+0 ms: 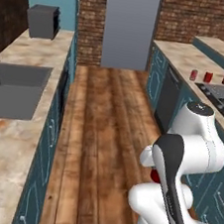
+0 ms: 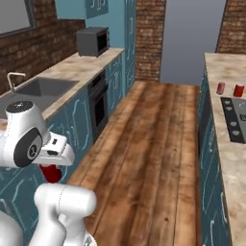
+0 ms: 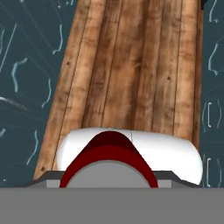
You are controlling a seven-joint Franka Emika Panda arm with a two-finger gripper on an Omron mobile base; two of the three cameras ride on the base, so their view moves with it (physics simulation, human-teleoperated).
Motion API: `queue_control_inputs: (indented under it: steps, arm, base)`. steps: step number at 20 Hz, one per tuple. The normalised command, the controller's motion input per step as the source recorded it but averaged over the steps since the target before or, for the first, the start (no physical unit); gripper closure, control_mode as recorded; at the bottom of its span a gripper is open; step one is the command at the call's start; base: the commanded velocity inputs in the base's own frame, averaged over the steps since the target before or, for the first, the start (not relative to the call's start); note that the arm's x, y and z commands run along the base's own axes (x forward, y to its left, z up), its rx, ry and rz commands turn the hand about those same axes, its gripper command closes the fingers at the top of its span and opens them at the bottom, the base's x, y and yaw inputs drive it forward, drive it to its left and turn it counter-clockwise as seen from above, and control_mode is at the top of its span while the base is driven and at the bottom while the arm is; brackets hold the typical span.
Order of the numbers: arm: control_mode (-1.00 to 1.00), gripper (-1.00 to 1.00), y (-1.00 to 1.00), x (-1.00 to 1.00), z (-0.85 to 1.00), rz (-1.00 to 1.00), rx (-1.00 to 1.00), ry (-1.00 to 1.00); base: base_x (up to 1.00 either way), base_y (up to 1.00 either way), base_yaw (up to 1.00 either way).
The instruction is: Four empty soda cans are scattered around the kitchen. Gather all the cans and cluster them next to the stove for recycling.
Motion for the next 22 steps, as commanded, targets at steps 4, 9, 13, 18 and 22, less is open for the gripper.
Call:
queue_control_inputs:
  steps: [4, 9, 13, 18, 22]
  arm:
    - [1.0, 1.0, 0.0, 0.0, 0.0, 0.0, 0.0, 0.0]
    - [1.0, 1.0, 0.0, 0.0, 0.0, 0.0, 0.0, 0.0]
    - [1.0, 1.0, 0.0, 0.0, 0.0, 0.0, 0.0, 0.0]
    - [1.0, 1.0, 0.0, 0.0, 0.0, 0.0, 0.0, 0.0]
    - [1.0, 1.0, 0.0, 0.0, 0.0, 0.0, 0.0, 0.0]
  base:
    - [1.0, 0.2, -0.14]
    - [1.0, 0.46, -0.09]
    - [1.0, 0.45, -0.09]
    - [1.0, 0.38, -0.09]
    - [1.0, 0.16, -0.03]
